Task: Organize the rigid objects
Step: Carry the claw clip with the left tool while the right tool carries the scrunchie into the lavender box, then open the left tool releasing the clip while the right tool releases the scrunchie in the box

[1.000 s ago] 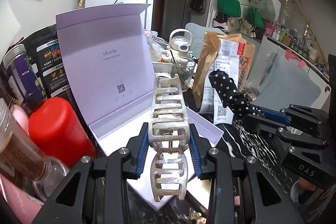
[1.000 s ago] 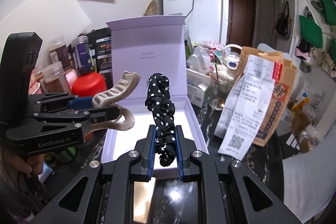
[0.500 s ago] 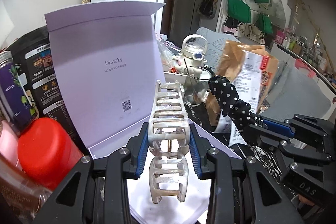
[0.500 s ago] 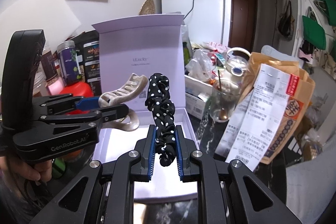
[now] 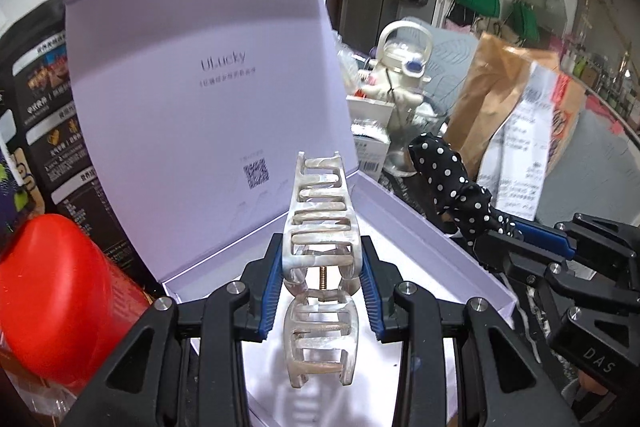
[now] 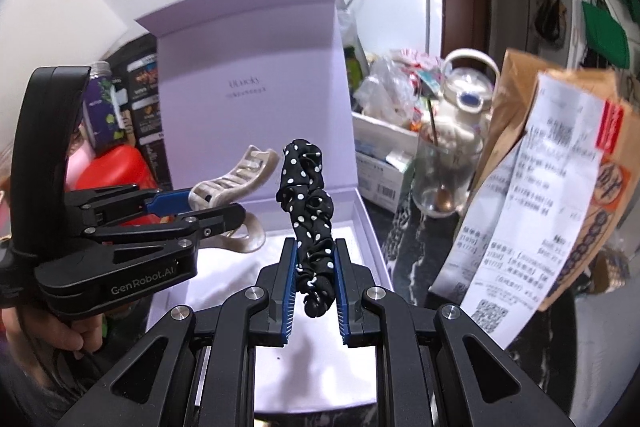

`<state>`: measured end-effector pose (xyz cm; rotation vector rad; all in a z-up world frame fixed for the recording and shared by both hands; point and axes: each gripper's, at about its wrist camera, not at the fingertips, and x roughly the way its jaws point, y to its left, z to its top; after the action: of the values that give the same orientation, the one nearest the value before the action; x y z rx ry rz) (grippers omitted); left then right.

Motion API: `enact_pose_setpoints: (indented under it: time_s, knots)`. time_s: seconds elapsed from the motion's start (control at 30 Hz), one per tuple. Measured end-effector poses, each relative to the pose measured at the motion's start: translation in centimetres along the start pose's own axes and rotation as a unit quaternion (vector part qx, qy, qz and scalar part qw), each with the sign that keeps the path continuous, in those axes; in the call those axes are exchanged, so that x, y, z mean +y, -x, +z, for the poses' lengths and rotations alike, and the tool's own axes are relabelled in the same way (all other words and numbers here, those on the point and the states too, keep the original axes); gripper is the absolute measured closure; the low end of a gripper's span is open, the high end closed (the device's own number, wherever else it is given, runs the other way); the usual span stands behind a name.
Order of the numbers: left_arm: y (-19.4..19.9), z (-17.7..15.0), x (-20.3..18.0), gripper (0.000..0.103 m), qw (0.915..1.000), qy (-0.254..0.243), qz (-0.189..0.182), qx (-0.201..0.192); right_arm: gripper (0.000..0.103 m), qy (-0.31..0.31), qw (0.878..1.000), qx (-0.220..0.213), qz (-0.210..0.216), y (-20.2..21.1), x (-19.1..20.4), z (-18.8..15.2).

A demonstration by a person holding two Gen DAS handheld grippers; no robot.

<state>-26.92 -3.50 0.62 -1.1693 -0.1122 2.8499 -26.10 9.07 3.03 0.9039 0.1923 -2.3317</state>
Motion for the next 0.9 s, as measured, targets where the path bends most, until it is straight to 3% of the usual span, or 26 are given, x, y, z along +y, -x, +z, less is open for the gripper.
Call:
enact_pose_setpoints:
  time_s: [0.9]
  knots:
    - [-6.4, -2.1, 0.9, 0.068, 0.9937, 0.003, 0.039, 0.105, 0.086, 0.003, 0.996, 0.089, -0.019, -6.7, -0.1, -0.7]
